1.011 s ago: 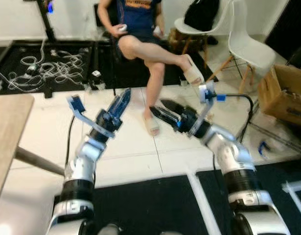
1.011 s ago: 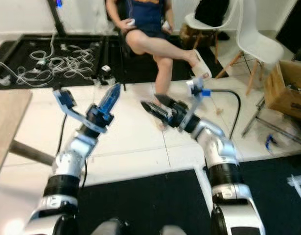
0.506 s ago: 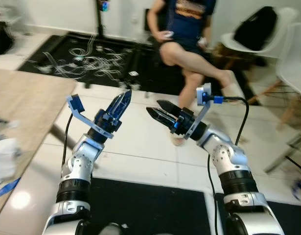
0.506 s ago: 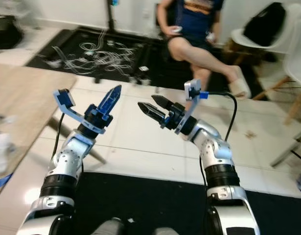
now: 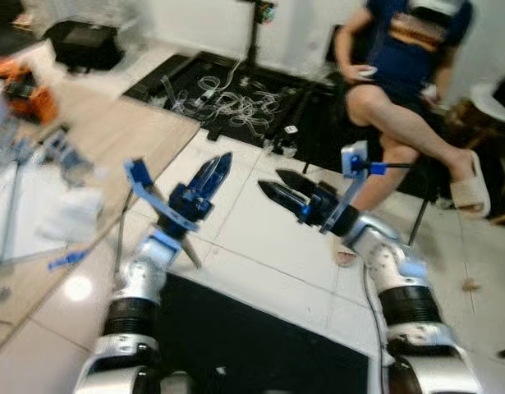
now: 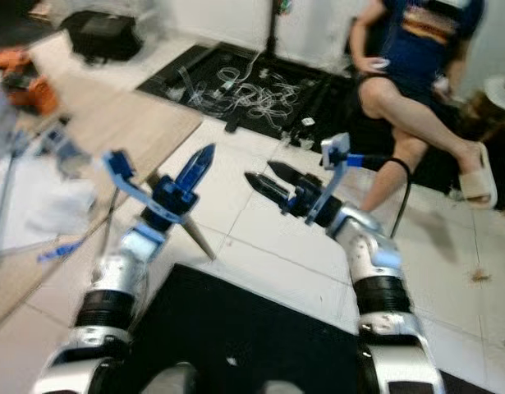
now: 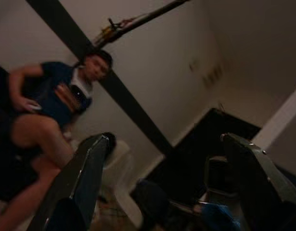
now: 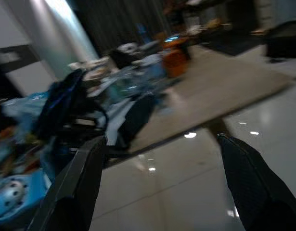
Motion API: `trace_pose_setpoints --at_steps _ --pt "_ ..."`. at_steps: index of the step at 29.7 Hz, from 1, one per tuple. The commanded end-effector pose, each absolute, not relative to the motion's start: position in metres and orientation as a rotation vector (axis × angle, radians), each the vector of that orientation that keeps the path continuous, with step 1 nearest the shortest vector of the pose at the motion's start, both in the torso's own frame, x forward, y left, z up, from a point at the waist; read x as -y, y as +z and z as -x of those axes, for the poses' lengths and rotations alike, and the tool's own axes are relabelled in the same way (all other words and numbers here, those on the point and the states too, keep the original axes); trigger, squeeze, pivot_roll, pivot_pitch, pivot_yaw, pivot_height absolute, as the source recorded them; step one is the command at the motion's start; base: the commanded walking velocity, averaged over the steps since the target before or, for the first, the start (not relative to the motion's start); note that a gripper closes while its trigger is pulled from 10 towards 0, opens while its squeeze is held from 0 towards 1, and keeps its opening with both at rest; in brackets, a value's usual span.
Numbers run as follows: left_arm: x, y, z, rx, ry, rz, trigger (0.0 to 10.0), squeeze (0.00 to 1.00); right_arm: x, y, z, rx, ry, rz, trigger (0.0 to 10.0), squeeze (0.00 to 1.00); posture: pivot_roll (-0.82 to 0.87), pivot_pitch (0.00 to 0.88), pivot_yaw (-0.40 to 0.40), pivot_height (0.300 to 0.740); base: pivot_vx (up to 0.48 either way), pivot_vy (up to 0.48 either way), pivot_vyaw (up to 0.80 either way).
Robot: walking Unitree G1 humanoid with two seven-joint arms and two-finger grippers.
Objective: Picking trash to rubbish bin
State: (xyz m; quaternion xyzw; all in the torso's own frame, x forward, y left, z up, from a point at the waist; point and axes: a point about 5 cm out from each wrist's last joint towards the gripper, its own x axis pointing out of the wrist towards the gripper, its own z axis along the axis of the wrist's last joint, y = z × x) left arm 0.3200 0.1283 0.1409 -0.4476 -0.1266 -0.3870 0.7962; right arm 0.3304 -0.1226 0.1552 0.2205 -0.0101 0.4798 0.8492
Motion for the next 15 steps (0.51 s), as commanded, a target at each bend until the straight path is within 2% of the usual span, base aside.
trace_pose_setpoints --at_steps 1,15 --pt "-0.1246 0.137 -0.3187 0.246 -0.834 0.957 10.0 0.0 0.1289 0.1501 -0.3294 0.002 0.991 -0.456 10.0 0.0 -0.05 0.0 -0.082 0.74 0.0 0.0 0.77" --pt "-0.1246 0.1382 -0.3193 0.246 -0.829 0.952 10.0 0.0 0.1286 0.1505 -0.3302 -0.001 0.989 -0.453 10.0 0.0 -0.05 0.0 -0.083 0.74 0.0 0.0 0.77"
